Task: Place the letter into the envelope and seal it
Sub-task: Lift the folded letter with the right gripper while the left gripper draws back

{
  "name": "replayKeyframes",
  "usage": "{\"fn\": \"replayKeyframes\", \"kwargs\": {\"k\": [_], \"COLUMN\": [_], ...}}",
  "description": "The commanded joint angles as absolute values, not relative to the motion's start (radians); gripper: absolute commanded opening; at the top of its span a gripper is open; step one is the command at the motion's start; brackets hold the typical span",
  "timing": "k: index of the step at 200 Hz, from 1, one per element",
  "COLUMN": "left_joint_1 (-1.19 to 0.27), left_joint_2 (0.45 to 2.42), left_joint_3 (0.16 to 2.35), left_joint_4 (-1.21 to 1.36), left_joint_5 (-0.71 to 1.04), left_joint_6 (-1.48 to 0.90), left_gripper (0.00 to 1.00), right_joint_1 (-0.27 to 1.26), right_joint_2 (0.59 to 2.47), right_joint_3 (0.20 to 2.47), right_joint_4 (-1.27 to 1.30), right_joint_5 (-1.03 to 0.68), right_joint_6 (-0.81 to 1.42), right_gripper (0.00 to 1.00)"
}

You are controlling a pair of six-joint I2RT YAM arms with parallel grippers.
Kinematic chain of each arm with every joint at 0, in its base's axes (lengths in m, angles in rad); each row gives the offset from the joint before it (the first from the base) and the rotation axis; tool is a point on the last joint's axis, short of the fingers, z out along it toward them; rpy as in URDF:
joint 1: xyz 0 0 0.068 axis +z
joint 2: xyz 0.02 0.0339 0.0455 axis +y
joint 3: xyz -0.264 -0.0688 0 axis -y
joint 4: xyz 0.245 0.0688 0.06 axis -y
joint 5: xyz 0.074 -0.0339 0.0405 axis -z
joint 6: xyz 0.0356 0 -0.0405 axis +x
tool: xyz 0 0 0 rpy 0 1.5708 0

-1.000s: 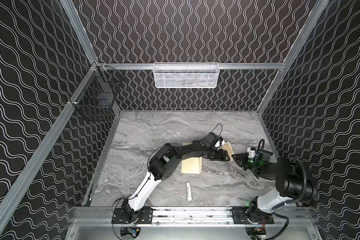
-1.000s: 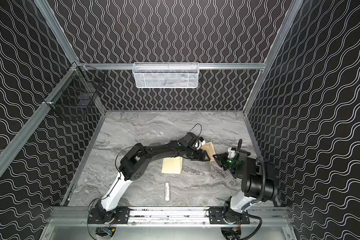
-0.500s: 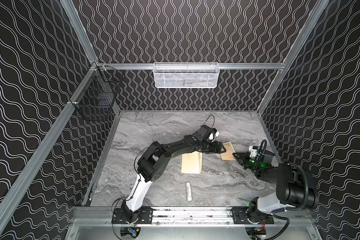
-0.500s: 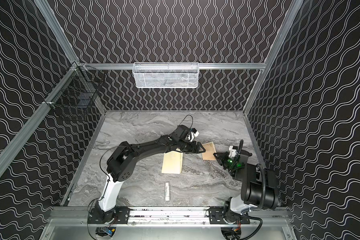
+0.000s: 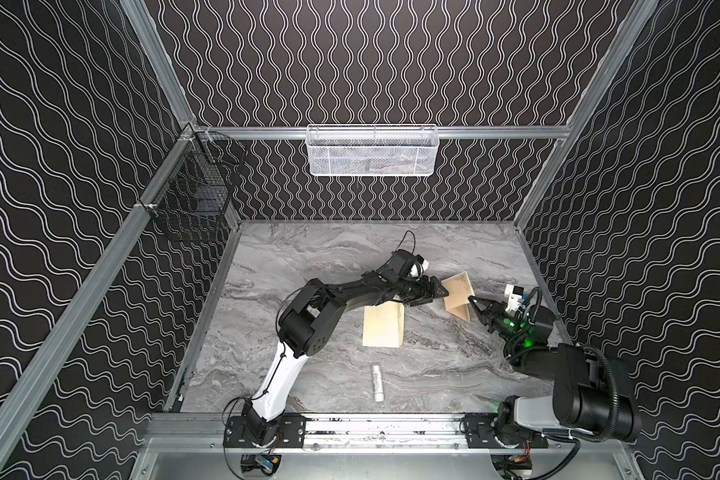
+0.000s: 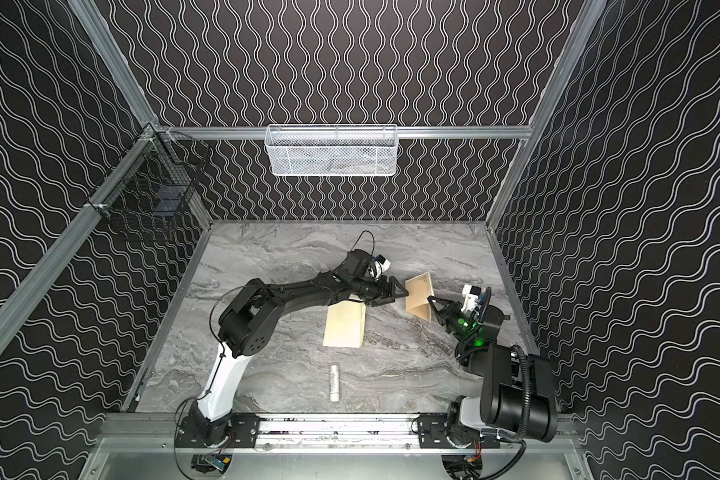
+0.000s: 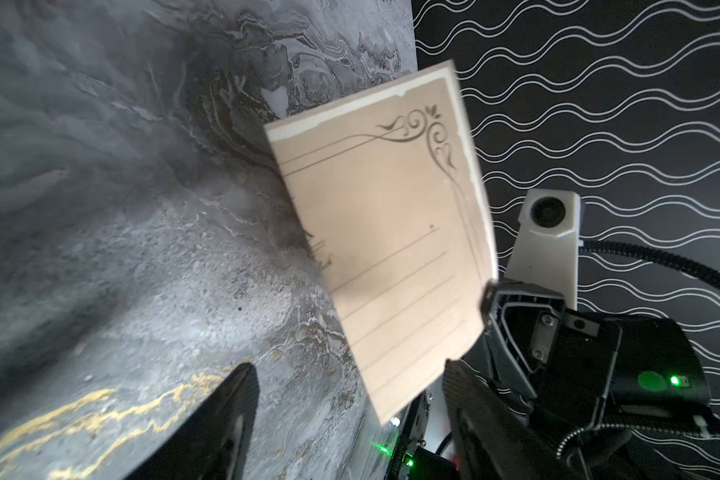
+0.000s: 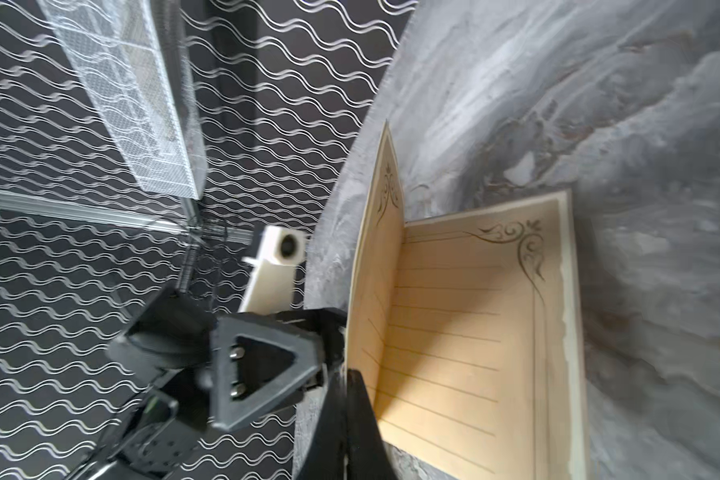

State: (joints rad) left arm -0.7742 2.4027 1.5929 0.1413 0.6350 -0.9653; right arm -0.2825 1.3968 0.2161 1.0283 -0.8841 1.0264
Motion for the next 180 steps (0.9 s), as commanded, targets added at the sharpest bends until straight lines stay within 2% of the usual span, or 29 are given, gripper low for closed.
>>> {"fn": "replayKeyframes", "kwargs": {"k": [1, 59, 113, 137, 167, 180], "left_joint_1": [-0.777, -0.793, -0.791, -0.787, -0.784, -0.783], "left_joint_2": [2.417, 2.444, 2.410, 2.401, 2.388, 2.378], "left_joint_3": [1.599, 1.602, 1.565, 1.542, 1.527, 1.519], "left_joint_4": [0.279, 0.405, 0.432, 0.467, 0.478, 0.473], "left_joint_5": [0.681, 0.711, 0.709, 0.713, 0.715, 0.711], "left_joint_6": [-1.041, -1.109, -1.088, -1.097, -1.091, -1.080], "left_gripper": [0.74, 0.70, 0.60, 0.50, 0.31, 0.26], "right_joint_1": [-0.281, -0.221, -0.209, -0.208, -0.209, -0.209], "right_joint_2": [1.397, 1.440, 1.420, 1.387, 1.344, 1.322], "right_joint_3": [0.203, 0.179, 0.174, 0.182, 0.190, 0.193], "right_joint_4": [1.209, 1.313, 1.223, 1.146, 1.064, 1.025], "right_joint_5": [-0.909, -0.895, -0.883, -0.877, -0.874, -0.871], "right_joint_6": [1.107, 1.158, 1.103, 1.066, 1.029, 1.010], "right_gripper": [0.00, 0.00, 0.00, 0.00, 0.00, 0.00]}}
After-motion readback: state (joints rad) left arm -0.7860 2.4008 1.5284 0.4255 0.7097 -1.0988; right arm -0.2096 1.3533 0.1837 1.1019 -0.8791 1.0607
